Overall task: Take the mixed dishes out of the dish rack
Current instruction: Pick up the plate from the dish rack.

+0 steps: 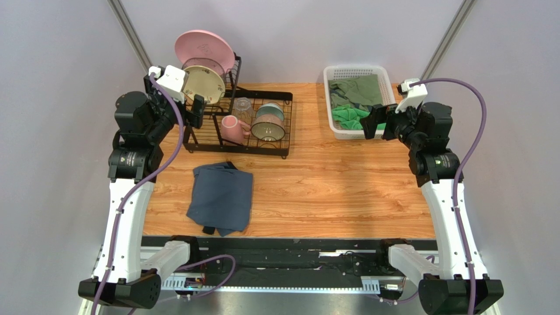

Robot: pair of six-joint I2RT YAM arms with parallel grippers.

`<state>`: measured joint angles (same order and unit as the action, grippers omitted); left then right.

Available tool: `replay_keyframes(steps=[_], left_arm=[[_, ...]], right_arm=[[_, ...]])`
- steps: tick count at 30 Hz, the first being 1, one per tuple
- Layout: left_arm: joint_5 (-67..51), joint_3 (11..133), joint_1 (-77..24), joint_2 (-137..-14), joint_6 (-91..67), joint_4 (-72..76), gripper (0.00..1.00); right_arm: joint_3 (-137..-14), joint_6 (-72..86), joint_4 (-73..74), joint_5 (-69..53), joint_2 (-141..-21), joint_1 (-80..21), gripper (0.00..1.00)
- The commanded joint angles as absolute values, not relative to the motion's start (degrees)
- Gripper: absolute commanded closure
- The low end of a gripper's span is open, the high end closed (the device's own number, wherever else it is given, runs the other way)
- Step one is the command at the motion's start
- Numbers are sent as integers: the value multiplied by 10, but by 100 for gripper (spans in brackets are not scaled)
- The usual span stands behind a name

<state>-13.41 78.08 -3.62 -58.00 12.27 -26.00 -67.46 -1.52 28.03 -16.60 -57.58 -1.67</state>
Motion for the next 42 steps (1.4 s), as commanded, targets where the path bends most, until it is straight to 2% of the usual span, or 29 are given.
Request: replay_keyframes(steps=[1,17,27,33,42], left_arm=[[-134,809,-33,-588,128,-267,1],[-157,838,-33,-606,154,-289,1],[-146,1016,-49,-737,335,-362,1],[-121,1056,-101,-794,487,-366,2],[-76,1111,-140,-879,598,-354,2]], right_arm=[[-681,-18,264,-171,-570,-14,0],[-683,-21,269,-193,-579,-13,0],[-691,-44,287,-231,-580,-14,0],[-686,-70,299,-233,-579,-13,0],[-666,-105,307,-243,-594,-14,0]])
